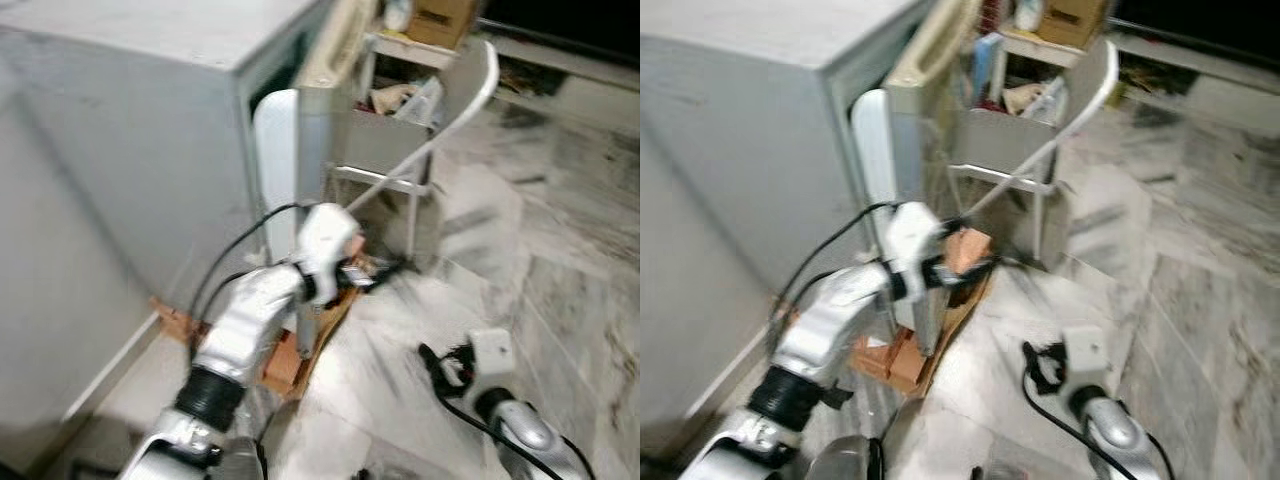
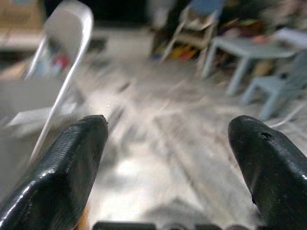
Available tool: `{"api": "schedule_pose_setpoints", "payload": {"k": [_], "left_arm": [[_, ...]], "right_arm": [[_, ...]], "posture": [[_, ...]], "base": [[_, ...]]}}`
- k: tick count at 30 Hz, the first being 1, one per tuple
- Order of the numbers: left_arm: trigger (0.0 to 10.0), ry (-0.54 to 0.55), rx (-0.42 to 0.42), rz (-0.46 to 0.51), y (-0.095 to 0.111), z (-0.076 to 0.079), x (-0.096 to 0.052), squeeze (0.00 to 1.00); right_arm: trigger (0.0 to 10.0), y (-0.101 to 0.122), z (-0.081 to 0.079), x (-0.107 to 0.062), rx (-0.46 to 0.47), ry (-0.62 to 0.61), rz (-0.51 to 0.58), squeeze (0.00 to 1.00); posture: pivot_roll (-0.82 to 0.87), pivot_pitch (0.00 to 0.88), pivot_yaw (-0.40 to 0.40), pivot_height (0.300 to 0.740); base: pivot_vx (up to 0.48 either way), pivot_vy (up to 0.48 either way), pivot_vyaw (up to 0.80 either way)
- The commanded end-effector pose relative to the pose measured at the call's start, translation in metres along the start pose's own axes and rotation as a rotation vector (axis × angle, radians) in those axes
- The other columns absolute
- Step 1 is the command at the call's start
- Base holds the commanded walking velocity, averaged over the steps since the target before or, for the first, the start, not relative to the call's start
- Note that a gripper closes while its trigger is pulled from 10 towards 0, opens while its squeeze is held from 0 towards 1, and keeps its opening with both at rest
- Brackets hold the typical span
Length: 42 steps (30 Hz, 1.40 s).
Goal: Restocking fridge
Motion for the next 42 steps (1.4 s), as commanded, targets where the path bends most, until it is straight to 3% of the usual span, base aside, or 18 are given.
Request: {"api": "schedule_pose_setpoints", "payload": {"k": [1,6,9,12,19,23,29,30,31,35,37,42], "left_arm": [[10.0,0.073,-0.006,-0.009,-0.003,-0.011,-0.02,0.0],[10.0,0.205,-0.061,-0.024,-0.024,-0.031,-0.058,0.0],[10.0,0.303,-0.096,-0.063,-0.047,-0.044,-0.087,0.0],[10.0,0.388,-0.089,-0.088,-0.06,-0.057,-0.101,0.0],[10.0,0.515,-0.043,-0.044,-0.049,-0.082,-0.1,0.0],[10.0,0.657,-0.006,0.018,-0.034,-0.11,-0.102,0.0],[10.0,0.659,-0.022,0.058,-0.025,-0.118,-0.094,0.0],[10.0,0.651,-0.026,0.061,-0.024,-0.118,-0.092,0.27],[10.0,0.635,-0.045,0.075,-0.023,-0.118,-0.087,1.0],[10.0,0.608,-0.064,0.089,-0.021,-0.116,-0.078,1.0],[10.0,0.53,-0.103,0.09,-0.021,-0.106,-0.068,1.0],[10.0,0.468,-0.124,0.077,-0.025,-0.097,-0.059,1.0]], "right_arm": [[10.0,0.008,-0.003,0.004,0.001,0.01,0.027,0.0],[10.0,0.007,-0.003,0.006,0.003,0.014,0.027,0.0],[10.0,0.008,-0.001,0.005,0.001,0.016,0.028,0.0],[10.0,0.009,-0.001,0.006,-0.005,0.023,0.027,0.0],[10.0,0.01,0.0,0.007,-0.011,0.028,0.028,0.0],[10.0,0.011,0.0,0.007,-0.014,0.025,0.031,0.0],[10.0,0.011,0.0,0.006,-0.013,0.019,0.032,0.0],[10.0,0.011,0.0,0.005,-0.013,0.019,0.032,0.0],[10.0,0.011,0.0,0.005,-0.013,0.018,0.032,0.0],[10.0,0.011,0.0,0.005,-0.013,0.019,0.031,0.0],[10.0,0.011,0.0,0.004,-0.012,0.02,0.03,0.0],[10.0,0.01,0.0,0.004,-0.011,0.02,0.028,0.0]], "posture": [[0.03,0.054,-0.071,0.74],[0.04,0.053,-0.076,0.74],[0.04,0.055,-0.083,0.74],[0.05,0.056,-0.094,0.74],[0.04,0.053,-0.1,0.74],[0.03,0.054,-0.098,0.74],[0.02,0.059,-0.094,0.74],[0.02,0.059,-0.094,0.74],[0.02,0.06,-0.094,0.74],[0.02,0.064,-0.092,0.74],[0.02,0.067,-0.093,0.74],[0.01,0.07,-0.093,0.74]], "base": [[0.0,0.0,0.0],[0.0,0.0,0.0],[0.0,0.0,0.0],[0.0,0.0,0.0],[0.0,0.0,0.0],[0.0,0.0,0.0],[0.0,0.0,0.0],[0.0,0.0,0.0],[0.0,0.0,0.0],[0.0,0.0,0.0],[0.0,0.0,0.0],[0.0,0.0,0.0]]}}
Point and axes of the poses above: a point about 5 cm out from each wrist's last joint towards the gripper, its own x axis pointing out of the wrist towards the gripper, its own y axis along the axis of the wrist's last joint, z = x × y, the point moved 4 cm from there along x, pointing out of the wrist towards the gripper, and after that the axes turned 10 degrees about -x, right-handed, at the moved point
